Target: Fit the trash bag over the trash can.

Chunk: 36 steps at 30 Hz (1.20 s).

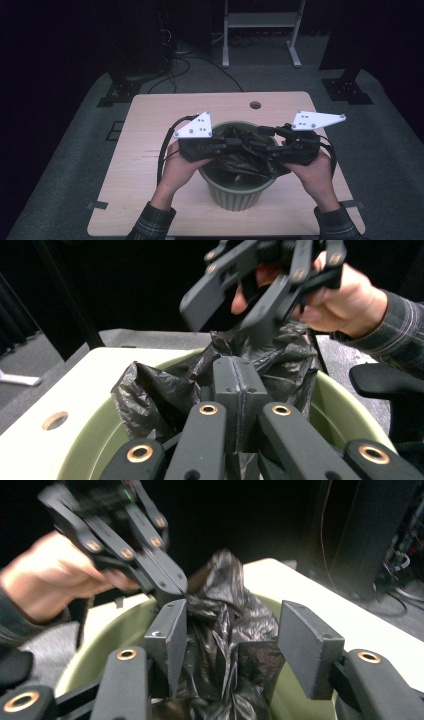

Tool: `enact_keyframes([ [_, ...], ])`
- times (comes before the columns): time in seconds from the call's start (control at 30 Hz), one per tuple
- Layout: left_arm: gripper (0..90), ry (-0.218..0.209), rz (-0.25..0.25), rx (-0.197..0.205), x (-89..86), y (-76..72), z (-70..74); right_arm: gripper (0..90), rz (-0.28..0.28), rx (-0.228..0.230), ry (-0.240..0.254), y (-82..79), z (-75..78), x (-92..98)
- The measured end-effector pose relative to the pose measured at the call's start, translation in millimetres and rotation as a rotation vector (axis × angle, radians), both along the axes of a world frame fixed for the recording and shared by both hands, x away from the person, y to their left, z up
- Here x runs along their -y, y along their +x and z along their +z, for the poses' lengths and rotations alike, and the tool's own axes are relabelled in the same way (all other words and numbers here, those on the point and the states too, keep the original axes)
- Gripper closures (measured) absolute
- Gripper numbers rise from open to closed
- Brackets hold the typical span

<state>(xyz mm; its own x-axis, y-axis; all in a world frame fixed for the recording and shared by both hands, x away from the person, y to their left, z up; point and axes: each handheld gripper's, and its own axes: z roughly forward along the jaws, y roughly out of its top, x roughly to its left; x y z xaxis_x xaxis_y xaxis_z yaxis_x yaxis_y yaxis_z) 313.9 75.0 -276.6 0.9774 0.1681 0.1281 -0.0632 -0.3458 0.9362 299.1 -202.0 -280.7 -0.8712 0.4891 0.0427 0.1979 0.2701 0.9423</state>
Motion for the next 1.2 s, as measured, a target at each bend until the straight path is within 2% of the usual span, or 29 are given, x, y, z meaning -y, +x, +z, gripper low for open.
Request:
enact_keyframes([
  [0.1,89.7,-0.018,0.003,0.011,-3.9,-2.0,3.7,43.0,-0.015,-0.02,-0.037,3.0,-7.1,-4.8],
  [0.23,89.7,-0.027,0.016,0.017,-12.2,-2.2,7.0,40.9,-0.056,-0.015,-0.085,5.4,-15.5,-4.1],
  [0.33,89.7,-0.002,0.026,0.02,-12.8,-2.7,4.9,39.4,-0.083,-0.013,-0.074,6.8,-16.9,1.8],
  [0.43,89.7,0.009,0.017,0.003,-11.7,-1.7,0.8,38.5,-0.132,0.025,-0.083,4.9,-14.1,7.1],
  [0.5,89.7,0.014,0.015,-0.003,-11.8,-1.3,-1.5,39.8,-0.194,0.058,-0.074,3.8,-10.0,13.4],
  [0.57,89.7,0.004,0.023,-0.002,-13.7,-1.5,-2.7,37.1,-0.242,0.08,-0.067,4.3,-6.0,21.3],
  [0.63,89.7,0.003,0.028,-0.002,-15.7,-0.9,-2.4,37.1,-0.236,0.074,-0.066,5.5,-4.4,25.4],
  [0.73,89.7,-0.001,0.047,0.003,-19.1,0.8,-1.2,37.5,-0.251,0.094,-0.129,3.8,-7.4,20.9],
  [0.83,89.7,0.0,0.066,0.003,-23.6,2.4,-0.3,36.3,-0.249,0.106,-0.145,2.7,-10.7,19.7],
  [0.93,89.6,0.002,0.077,-0.004,-23.9,4.3,-1.7,37.1,-0.226,0.094,-0.114,2.8,-11.7,21.7],
  [0.97,89.7,0.0,0.078,-0.006,-23.4,4.8,-2.2,38.3,-0.21,0.085,-0.086,2.7,-11.2,23.6],
  [1.07,89.7,-0.008,0.075,-0.008,-21.9,5.9,-3.1,38.0,-0.133,0.038,0.049,2.0,-6.2,32.9],
  [1.13,89.7,-0.011,0.08,-0.004,-19.9,6.1,-3.0,38.0,-0.108,0.032,0.083,-0.4,-1.8,36.2],
  [1.2,89.6,-0.009,0.073,-0.01,-18.2,6.3,-2.5,39.1,-0.092,0.028,0.095,-2.6,0.9,36.6],
])
